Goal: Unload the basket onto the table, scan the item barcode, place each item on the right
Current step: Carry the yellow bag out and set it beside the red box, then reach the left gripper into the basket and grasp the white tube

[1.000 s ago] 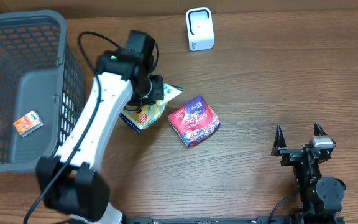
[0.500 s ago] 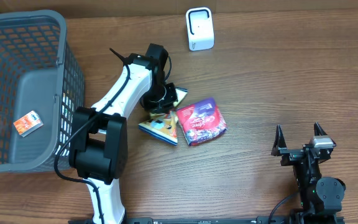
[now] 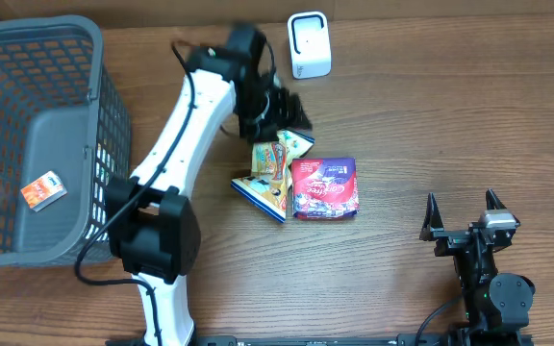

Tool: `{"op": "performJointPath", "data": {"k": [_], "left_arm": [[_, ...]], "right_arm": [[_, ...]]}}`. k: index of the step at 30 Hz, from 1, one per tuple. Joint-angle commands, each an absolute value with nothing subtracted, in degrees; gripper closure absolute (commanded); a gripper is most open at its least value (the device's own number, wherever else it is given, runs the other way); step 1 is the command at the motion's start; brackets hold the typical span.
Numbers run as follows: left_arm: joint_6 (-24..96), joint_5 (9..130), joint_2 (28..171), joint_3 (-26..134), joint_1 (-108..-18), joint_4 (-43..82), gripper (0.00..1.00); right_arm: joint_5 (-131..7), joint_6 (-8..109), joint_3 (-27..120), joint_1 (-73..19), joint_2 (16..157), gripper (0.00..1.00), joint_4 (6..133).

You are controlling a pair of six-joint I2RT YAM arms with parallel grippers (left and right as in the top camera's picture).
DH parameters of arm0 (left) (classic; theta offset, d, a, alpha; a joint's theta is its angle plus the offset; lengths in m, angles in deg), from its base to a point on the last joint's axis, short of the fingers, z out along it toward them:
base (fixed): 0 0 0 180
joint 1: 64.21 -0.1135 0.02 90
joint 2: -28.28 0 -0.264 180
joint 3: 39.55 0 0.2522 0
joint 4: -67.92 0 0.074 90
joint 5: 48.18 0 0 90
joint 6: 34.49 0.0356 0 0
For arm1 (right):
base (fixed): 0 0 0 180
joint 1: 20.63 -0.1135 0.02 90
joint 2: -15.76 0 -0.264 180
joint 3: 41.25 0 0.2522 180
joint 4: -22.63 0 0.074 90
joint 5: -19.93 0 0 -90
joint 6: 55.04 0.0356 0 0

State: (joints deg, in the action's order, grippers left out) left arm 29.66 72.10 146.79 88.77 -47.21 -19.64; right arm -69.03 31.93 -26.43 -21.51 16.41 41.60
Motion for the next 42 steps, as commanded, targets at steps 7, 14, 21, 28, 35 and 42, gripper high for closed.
{"op": "performJointPath", "data": {"k": [7, 14, 21, 28, 35, 42], "left_arm": [[37.4, 56.1, 146.5, 131.6, -51.4, -42.6, 0.00], [42.0, 55.8, 135.1, 139.8, -64.0, -42.7, 0.00], [41.8, 46.8, 127.4, 138.2, -84.5, -42.7, 0.00], [41.8, 46.2, 127.2, 128.3, -98.5, -42.6, 0.00], [44.0, 42.7, 132.2, 114.8, -101.9, -41.4, 0.04], [50.5, 44.5, 142.4, 110.5, -102.1, -42.7, 0.00]], "right_arm": [[-69.4, 31.7, -27.0, -21.6, 16.0, 0.00, 41.2], [-69.4, 31.7, -27.0, -21.6, 16.0, 0.00, 41.2], [-69.4, 31.7, -27.0, -21.6, 16.0, 0.00, 41.2], [-69.4, 31.7, -27.0, -21.6, 16.0, 0.00, 41.2], [-69.4, 31.7, -27.0, -21.6, 16.0, 0.00, 41.2], [-69.4, 31.7, -27.0, -21.6, 16.0, 0.00, 41.2]]}}
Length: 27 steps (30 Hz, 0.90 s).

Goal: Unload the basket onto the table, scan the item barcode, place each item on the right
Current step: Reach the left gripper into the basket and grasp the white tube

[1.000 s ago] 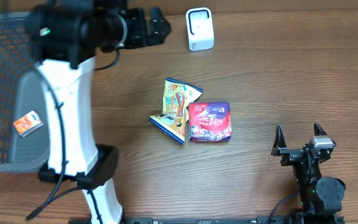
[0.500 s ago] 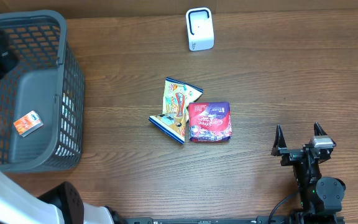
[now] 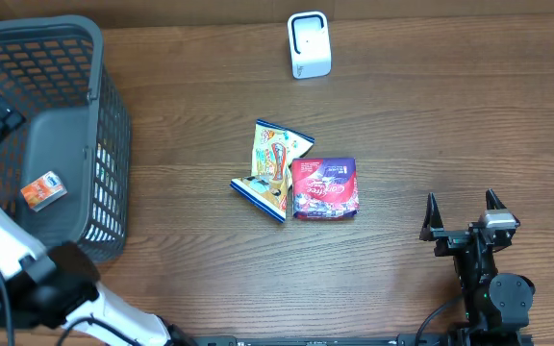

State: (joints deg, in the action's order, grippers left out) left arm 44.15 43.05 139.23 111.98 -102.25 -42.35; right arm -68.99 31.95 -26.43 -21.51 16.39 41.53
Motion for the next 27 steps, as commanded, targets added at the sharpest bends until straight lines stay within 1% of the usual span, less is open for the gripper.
{"op": "performJointPath", "data": {"k": [1, 3, 11, 17, 20, 27], "left_arm": [[51.0, 44.6, 143.2, 109.8, -102.0, -42.7, 0.01], [51.3, 44.3, 144.8, 108.1, -101.7, -42.7, 0.03], [52.8, 44.7, 147.6, 97.3, -101.5, -41.4, 0.03], [52.9, 44.9, 147.6, 87.0, -100.2, -35.5, 0.04], [54.8, 46.6, 147.6, 83.3, -99.1, -32.2, 0.05], [55.8, 47.6, 147.6, 76.2, -96.6, -25.0, 0.10]], "right_arm": [[-69.4, 31.7, -27.0, -21.6, 16.0, 0.00, 41.2], [-69.4, 31.7, -27.0, -21.6, 16.0, 0.00, 41.2], [-69.4, 31.7, -27.0, -21.6, 16.0, 0.00, 41.2], [-69.4, 31.7, -27.0, -21.6, 16.0, 0.00, 41.2], [-69.4, 31.7, -27.0, -21.6, 16.0, 0.00, 41.2], [-69.4, 31.7, -27.0, -21.6, 16.0, 0.00, 41.2]]}}
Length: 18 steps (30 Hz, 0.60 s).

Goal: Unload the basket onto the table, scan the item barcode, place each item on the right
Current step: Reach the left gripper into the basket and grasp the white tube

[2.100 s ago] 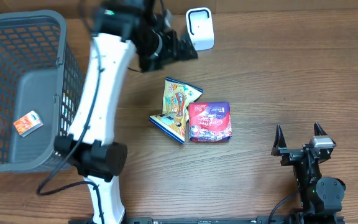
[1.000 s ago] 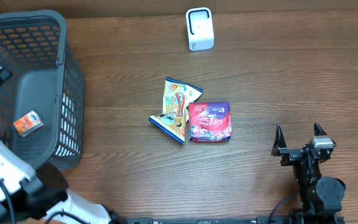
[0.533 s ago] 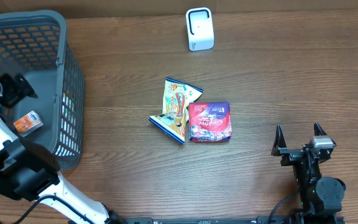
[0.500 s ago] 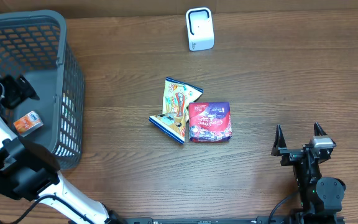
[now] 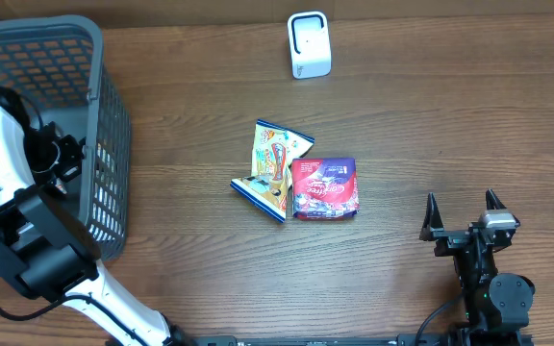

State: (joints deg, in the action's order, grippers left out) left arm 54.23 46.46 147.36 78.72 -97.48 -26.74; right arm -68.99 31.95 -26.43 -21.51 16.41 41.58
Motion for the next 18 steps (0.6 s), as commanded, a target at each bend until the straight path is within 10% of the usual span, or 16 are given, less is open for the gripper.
{"op": "performJointPath", "data": {"k": [1, 12, 18], "left_arm": [[55.8, 47.6, 147.6, 75.7, -96.4, -24.3, 0.12], [55.8, 47.6, 147.6, 66.0, -96.0, -15.3, 0.21], [55.7, 47.6, 147.7, 63.6, -96.0, -11.9, 0.55]], "right_arm": [[-69.4, 31.7, -27.0, -21.6, 16.0, 0.00, 41.2], [-69.4, 31.7, -27.0, -21.6, 16.0, 0.00, 41.2], [-69.4, 31.7, -27.0, -21.6, 16.0, 0.00, 41.2]]}}
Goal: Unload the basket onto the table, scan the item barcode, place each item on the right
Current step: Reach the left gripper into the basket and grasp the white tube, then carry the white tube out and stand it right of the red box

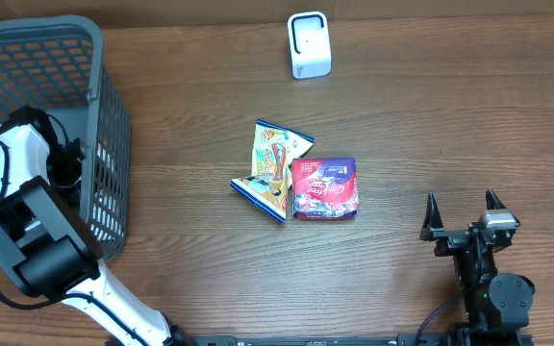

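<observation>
The white barcode scanner [309,44] stands at the back of the table. Mid-table lie two yellow snack packets [275,152], a blue-edged triangular packet [260,193] and a red packet [325,187]. My left arm reaches into the grey basket [37,58]. Its gripper [67,165] is low by the basket's right wall, and its fingers are too dark and hidden to read. No item shows in the basket under the arm. My right gripper [463,213] rests open at the front right with nothing in it.
The basket's mesh wall [109,163] stands between the left gripper and the packets. The dark base of the left arm [46,252] sits in front of the basket. The wooden table [450,115] runs to the right edge.
My left arm has shifted slightly within the basket, and its gripper now sits a little lower, near the right wall. The packets, the scanner and the right arm have not moved.
My left gripper was first over the yellow packets near the scanner. Then the arm was at the far left over the basket, where a small orange box lay on the floor. After that it reached into the basket and covered the box, and it remains there now.
</observation>
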Tool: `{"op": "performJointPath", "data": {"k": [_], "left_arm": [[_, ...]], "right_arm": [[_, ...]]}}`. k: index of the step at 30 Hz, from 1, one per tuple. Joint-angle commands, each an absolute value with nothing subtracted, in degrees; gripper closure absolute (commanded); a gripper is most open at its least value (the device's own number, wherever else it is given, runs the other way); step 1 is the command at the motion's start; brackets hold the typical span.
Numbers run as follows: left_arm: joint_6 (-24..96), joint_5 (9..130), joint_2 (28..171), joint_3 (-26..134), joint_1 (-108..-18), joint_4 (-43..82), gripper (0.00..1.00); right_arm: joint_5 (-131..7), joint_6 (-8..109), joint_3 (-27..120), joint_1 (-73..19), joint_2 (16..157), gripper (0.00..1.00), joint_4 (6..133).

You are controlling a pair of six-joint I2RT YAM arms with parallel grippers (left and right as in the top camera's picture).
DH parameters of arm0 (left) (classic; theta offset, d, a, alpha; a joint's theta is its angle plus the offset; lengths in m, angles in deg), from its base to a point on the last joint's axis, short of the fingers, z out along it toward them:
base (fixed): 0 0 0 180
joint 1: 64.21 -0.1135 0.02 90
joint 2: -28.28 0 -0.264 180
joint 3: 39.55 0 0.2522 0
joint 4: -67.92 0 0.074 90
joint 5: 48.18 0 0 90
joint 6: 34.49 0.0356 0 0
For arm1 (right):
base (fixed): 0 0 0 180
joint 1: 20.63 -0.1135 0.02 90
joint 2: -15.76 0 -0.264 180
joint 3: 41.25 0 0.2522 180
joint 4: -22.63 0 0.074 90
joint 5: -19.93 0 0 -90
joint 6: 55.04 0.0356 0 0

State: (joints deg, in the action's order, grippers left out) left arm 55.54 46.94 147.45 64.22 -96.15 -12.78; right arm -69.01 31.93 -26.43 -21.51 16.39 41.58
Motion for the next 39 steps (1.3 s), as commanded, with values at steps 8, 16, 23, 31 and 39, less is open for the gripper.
{"op": "performJointPath", "data": {"k": [8, 16, 23, 31, 39], "left_arm": [[53.9, 47.6, 147.6, 68.1, -96.1, -15.4, 0.96], [51.1, 47.7, 147.6, 92.0, -96.1, -29.1, 0.96], [49.7, 52.4, 147.2, 119.5, -96.0, -42.3, 0.96], [51.2, 73.1, 138.0, 124.3, -93.9, -42.7, 0.96], [53.4, 81.5, 132.0, 124.3, -75.5, -42.7, 0.96]], "right_arm": [[-69.4, 31.7, -27.0, -21.6, 16.0, 0.00, 41.2], [-69.4, 31.7, -27.0, -21.6, 16.0, 0.00, 41.2], [-69.4, 31.7, -27.0, -21.6, 16.0, 0.00, 41.2], [-69.4, 31.7, -27.0, -21.6, 16.0, 0.00, 41.2], [-69.4, 31.7, -27.0, -21.6, 16.0, 0.00, 41.2]]}}
